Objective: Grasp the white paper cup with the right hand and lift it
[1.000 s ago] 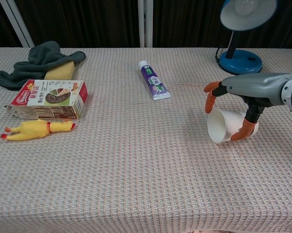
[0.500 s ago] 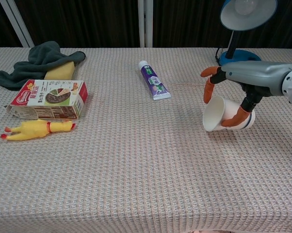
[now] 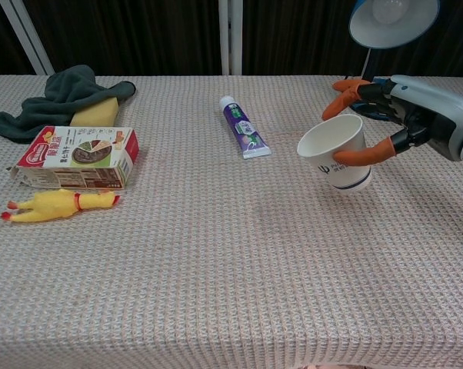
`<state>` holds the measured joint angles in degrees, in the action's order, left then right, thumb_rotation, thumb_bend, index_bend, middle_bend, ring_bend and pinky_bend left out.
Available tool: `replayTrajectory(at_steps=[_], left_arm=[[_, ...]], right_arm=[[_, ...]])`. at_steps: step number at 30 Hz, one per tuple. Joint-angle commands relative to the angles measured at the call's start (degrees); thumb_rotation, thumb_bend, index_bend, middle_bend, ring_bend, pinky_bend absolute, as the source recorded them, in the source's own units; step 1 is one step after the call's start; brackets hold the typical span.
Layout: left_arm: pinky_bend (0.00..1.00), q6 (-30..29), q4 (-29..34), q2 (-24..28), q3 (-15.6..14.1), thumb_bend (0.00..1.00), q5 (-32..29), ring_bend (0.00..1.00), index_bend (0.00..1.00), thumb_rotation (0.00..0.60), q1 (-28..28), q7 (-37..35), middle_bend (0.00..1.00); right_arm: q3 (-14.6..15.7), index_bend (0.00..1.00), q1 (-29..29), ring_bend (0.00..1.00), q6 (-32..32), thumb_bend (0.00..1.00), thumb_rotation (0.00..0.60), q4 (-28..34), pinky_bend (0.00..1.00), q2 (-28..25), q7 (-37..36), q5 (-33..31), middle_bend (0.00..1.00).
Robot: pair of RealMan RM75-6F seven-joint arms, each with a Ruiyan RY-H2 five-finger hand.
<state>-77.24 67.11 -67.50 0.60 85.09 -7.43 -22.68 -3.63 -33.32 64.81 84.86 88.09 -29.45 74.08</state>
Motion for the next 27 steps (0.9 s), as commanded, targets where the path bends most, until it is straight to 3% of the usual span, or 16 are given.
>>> replayTrajectory(at_steps=[1,14,23,27], left_arm=[[0.05,-0.1,-0.3,-0.2,0.0,0.10,0.1,0.00,0.00,0.600,0.0,0.0,0.00],[0.05,-1.0,-1.9,-1.2,0.3,0.10,0.5,0.00,0.00,0.600,-0.3,0.5,0.00],[0.05,-1.0,-1.4,-1.1,0.4,0.10,0.6,0.00,0.00,0.600,-0.5,1.5,0.00],[0.05,-1.1,-0.8,-0.8,0.4,0.10,0.4,0.00,0.00,0.600,-0.5,2.0,0.00]], right_arm=[[0.2,0.51,4.7,0.00,5.0,0.14,0.600,-13.8,0.00,9.1,-17.5,9.1,0.02],[2.4,0.51,6.1,0.00,6.3,0.09,0.600,-26.8,0.00,14.6,-34.7,14.1,0.03],[4.8,0.46,6.9,0.00,6.7,0.09,0.600,-32.1,0.00,15.3,-38.3,16.6,0.03],[5.7,0.36,7.1,0.00,7.1,0.09,0.600,-32.8,0.00,14.4,-37.7,17.8,0.03]])
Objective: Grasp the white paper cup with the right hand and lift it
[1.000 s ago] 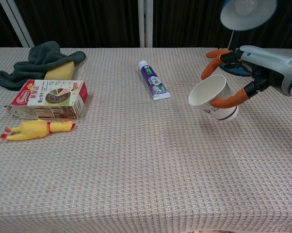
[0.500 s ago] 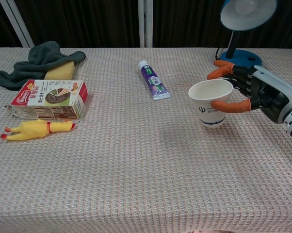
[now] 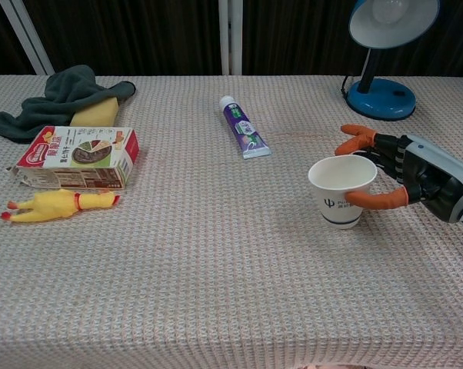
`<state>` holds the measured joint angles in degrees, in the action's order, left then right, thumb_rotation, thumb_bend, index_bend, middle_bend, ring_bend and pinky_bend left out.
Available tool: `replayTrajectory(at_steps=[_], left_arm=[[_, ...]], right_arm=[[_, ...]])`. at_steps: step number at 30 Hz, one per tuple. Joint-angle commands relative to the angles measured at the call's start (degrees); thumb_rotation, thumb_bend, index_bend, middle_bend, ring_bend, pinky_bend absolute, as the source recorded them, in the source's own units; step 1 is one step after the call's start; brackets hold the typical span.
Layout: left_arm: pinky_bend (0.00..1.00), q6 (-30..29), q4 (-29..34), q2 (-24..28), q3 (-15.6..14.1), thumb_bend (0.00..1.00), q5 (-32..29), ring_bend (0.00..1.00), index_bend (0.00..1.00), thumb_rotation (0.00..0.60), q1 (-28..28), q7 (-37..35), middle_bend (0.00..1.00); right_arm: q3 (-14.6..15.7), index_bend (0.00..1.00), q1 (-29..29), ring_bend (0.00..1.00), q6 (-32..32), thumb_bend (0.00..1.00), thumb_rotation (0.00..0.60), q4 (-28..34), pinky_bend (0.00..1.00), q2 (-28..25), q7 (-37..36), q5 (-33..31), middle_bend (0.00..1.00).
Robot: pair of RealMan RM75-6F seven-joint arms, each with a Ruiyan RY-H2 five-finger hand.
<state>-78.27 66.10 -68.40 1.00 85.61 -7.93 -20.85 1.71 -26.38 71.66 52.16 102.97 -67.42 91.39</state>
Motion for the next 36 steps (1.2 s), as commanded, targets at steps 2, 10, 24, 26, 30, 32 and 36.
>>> replayTrajectory(at_steps=[2,10,24,26,30,32,36], left_arm=[[0.05,-0.1,0.5,0.2,0.0,0.10,-0.1,0.00,0.00,0.600,0.1,0.3,0.00],[0.05,-0.4,1.8,0.7,0.0,0.10,-0.2,0.00,0.00,0.600,0.3,1.3,0.00],[0.05,-2.4,3.8,1.5,0.6,0.10,-0.2,0.00,0.00,0.600,0.8,3.4,0.00],[0.05,-2.7,4.2,1.7,0.8,0.10,-0.4,0.00,0.00,0.600,0.9,4.4,0.00],[0.05,-3.1,5.3,2.3,1.2,0.10,-0.9,0.00,0.00,0.600,1.1,5.0,0.00],[0.05,-3.1,5.5,2.4,1.3,0.10,-1.2,0.00,0.00,0.600,1.1,5.1,0.00],[0.05,-3.1,5.4,2.3,1.4,0.10,-1.5,0.00,0.00,0.600,1.3,5.3,0.00]], right_arm=[[0.9,0.23,0.2,0.00,0.4,0.08,0.600,0.1,0.00,-1.0,1.0,1.0,0.03],[1.7,0.00,1.0,0.00,4.2,0.03,0.600,2.9,0.00,-4.9,7.5,3.3,0.00],[1.2,0.00,11.9,0.00,11.3,0.02,0.600,34.5,0.00,-31.3,70.7,-5.5,0.00],[0.6,0.00,14.1,0.00,12.5,0.02,0.600,38.6,0.00,-34.4,76.8,-9.3,0.00],[-0.4,0.00,16.0,0.00,12.6,0.02,0.600,41.3,0.00,-37.5,79.5,-13.5,0.00],[-0.9,0.00,16.4,0.00,11.9,0.02,0.600,41.5,0.00,-38.2,79.5,-15.0,0.00],[-1.4,0.00,16.8,0.00,10.5,0.02,0.600,42.1,0.00,-38.8,80.4,-16.8,0.00]])
